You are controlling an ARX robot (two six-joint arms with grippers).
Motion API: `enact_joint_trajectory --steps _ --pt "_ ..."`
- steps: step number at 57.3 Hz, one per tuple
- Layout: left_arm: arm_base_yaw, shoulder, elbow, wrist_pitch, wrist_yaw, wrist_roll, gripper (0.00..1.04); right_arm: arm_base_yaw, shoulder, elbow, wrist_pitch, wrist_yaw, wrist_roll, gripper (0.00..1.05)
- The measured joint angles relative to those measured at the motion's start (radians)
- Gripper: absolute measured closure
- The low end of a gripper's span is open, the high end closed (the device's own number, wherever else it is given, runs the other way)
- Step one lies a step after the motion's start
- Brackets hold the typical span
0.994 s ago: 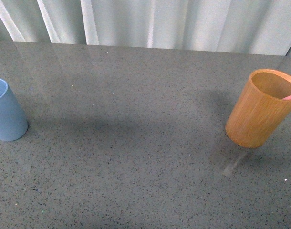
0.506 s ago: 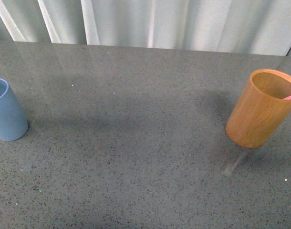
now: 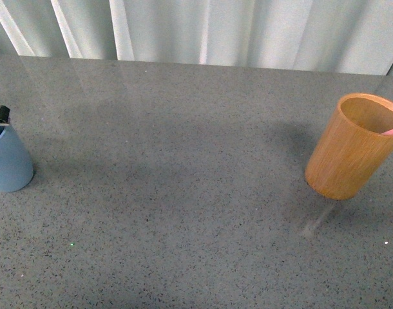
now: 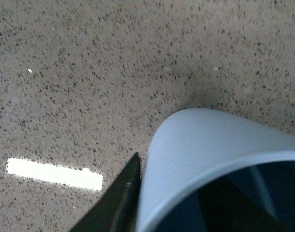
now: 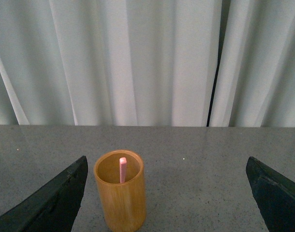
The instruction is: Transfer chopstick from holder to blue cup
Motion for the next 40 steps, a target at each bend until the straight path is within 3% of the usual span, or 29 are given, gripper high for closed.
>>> enact_joint_trajectory --steps 11,25,40 --pt "-0.072 -0.023 0.003 -0.076 0.006 -0.052 1.02 0.000 0.000 0.000 0.000 0.000 0.000 0.10" --pt "-0.224 -0.137 0.003 -0.190 0.039 -0.149 1.01 0.000 0.000 0.000 0.000 0.000 0.000 0.10" --pt "-0.505 -0.096 0.111 -0.237 0.037 -0.289 1.01 0.000 0.000 0.000 0.000 0.000 0.000 0.10"
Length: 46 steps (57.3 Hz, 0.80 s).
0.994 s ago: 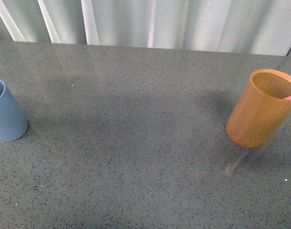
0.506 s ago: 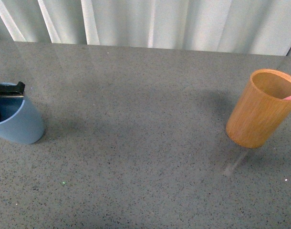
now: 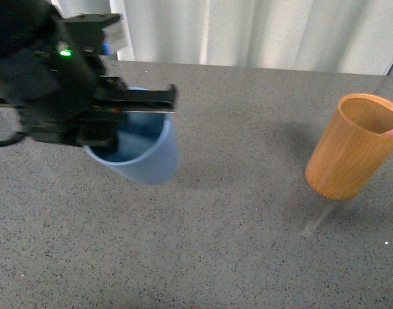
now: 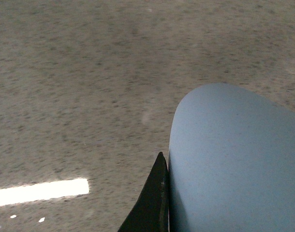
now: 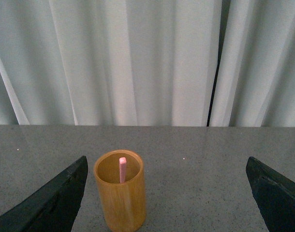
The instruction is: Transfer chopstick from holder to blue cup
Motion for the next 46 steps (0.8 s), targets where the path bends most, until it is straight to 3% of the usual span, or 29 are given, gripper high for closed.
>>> enact_joint_trajectory --steps 13,34,46 --pt "-0.128 0.171 0.129 -0.004 -0.023 -0.069 1.01 0.000 0.000 0.000 0.000 0.000 0.000 0.10" --pt "-0.139 0.335 0.265 -0.008 -0.064 -0.101 1.01 0.000 0.000 0.000 0.000 0.000 0.000 0.10" --pt "-0.133 0.336 0.264 0.001 -0.052 -0.105 0.73 0.000 0.000 0.000 0.000 0.000 0.000 0.10"
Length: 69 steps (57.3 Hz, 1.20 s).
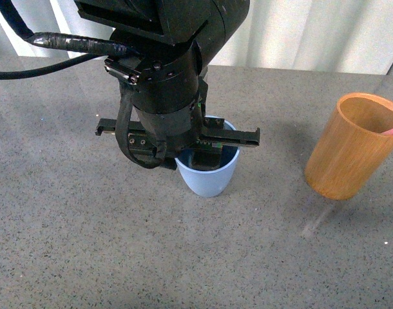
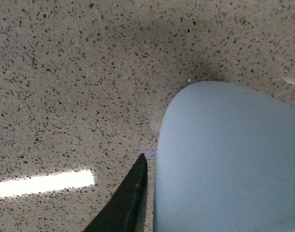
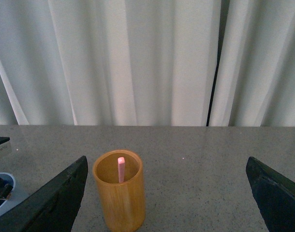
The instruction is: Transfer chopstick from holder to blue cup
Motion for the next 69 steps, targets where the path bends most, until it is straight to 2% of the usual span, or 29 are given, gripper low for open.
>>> enact_joint_trajectory --steps 9,14,18,25,30,31,33,35,36,38,42,60,69 --pt "0.026 -0.054 -0.017 0.007 0.017 0.002 0.52 0.000 0.000 0.000 0.000 0.000 0.000 0.10" --pt "0.064 -0.133 -0.037 0.019 0.034 0.004 0.36 0.000 0.000 0.000 0.000 0.000 0.000 0.10" --pt "0.088 -0.186 -0.059 0.034 0.045 0.005 0.27 0.000 0.000 0.000 0.000 0.000 0.000 0.10" --pt "0.164 -0.356 -0.183 0.144 0.090 0.012 0.05 0.000 0.000 0.000 0.000 0.000 0.000 0.10" --pt "0.243 -0.533 -0.359 0.341 0.162 0.013 0.07 0.000 0.000 0.000 0.000 0.000 0.000 0.10" --pt "0.249 -0.553 -0.382 0.376 0.148 0.032 0.08 0.000 0.000 0.000 0.000 0.000 0.000 0.10" --pt "0.279 -0.635 -0.496 0.582 0.047 0.096 0.15 0.000 0.000 0.000 0.000 0.000 0.000 0.10" --pt "0.309 -0.697 -0.583 0.740 -0.012 0.150 0.20 0.000 0.000 0.000 0.000 0.000 0.000 0.10" --pt "0.320 -0.721 -0.615 0.794 -0.021 0.159 0.22 0.000 0.000 0.000 0.000 0.000 0.000 0.10" --pt "0.369 -0.824 -0.747 0.997 -0.032 0.237 0.31 0.000 0.000 0.000 0.000 0.000 0.000 0.10" --pt "0.422 -0.948 -0.912 1.202 -0.046 0.305 0.47 0.000 0.000 0.000 0.000 0.001 0.000 0.10" --pt "0.455 -1.103 -1.136 1.239 0.018 0.360 1.01 0.000 0.000 0.000 0.000 0.002 0.000 0.10" --pt "0.527 -1.203 -1.210 1.220 0.084 0.364 1.01 0.000 0.000 0.000 0.000 0.000 0.000 0.10"
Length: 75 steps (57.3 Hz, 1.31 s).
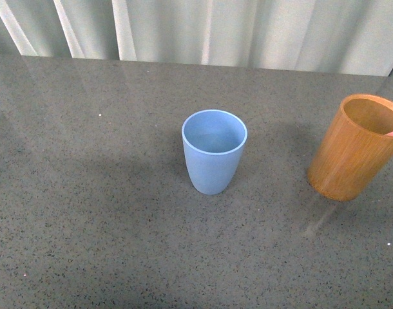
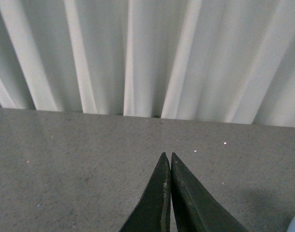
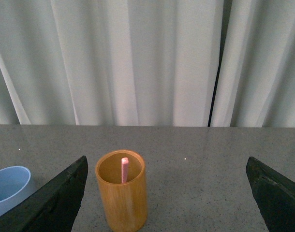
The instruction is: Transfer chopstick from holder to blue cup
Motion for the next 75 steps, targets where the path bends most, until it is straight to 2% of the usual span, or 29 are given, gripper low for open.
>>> enact_joint_trajectory --steps 13,17,20,24,32,36,46,55,65,67,75 --pt "0.006 -0.164 -0.080 -0.085 0.007 0.000 1.01 0.000 0.011 0.006 -0.022 0.004 -0.005 0.10" --pt "0.006 -0.204 -0.095 -0.112 0.007 0.000 1.01 -0.033 0.132 0.074 -0.207 -0.062 -0.028 0.10" --pt "0.006 -0.235 -0.103 -0.132 0.008 0.000 1.01 -0.067 0.240 0.076 -0.214 -0.125 -0.040 0.10" --pt "0.006 -0.276 -0.112 -0.161 0.008 0.000 1.01 -0.091 0.355 0.058 -0.130 -0.163 -0.067 0.10" --pt "0.006 -0.304 -0.147 -0.146 0.007 0.001 1.01 -0.106 0.582 0.031 0.150 -0.214 -0.134 0.10" --pt "0.006 -0.343 -0.148 -0.182 0.008 0.001 1.01 -0.109 0.708 0.029 0.308 -0.236 -0.179 0.10" --pt "0.006 -0.439 -0.148 -0.268 0.008 0.001 1.01 -0.113 0.984 0.045 0.587 -0.293 -0.251 0.10" --pt "0.006 -0.512 -0.148 -0.338 0.008 0.001 1.01 -0.124 1.203 0.109 0.771 -0.313 -0.278 0.10" --pt "0.006 -0.584 -0.148 -0.407 0.008 0.001 1.01 -0.121 1.385 0.168 0.875 -0.336 -0.299 0.10" --pt "0.006 -0.600 -0.148 -0.423 0.008 0.001 1.01 -0.119 1.415 0.176 0.895 -0.338 -0.301 0.12" --pt "0.006 -0.647 -0.148 -0.470 0.008 0.001 1.01 -0.100 1.517 0.203 0.972 -0.353 -0.311 0.34"
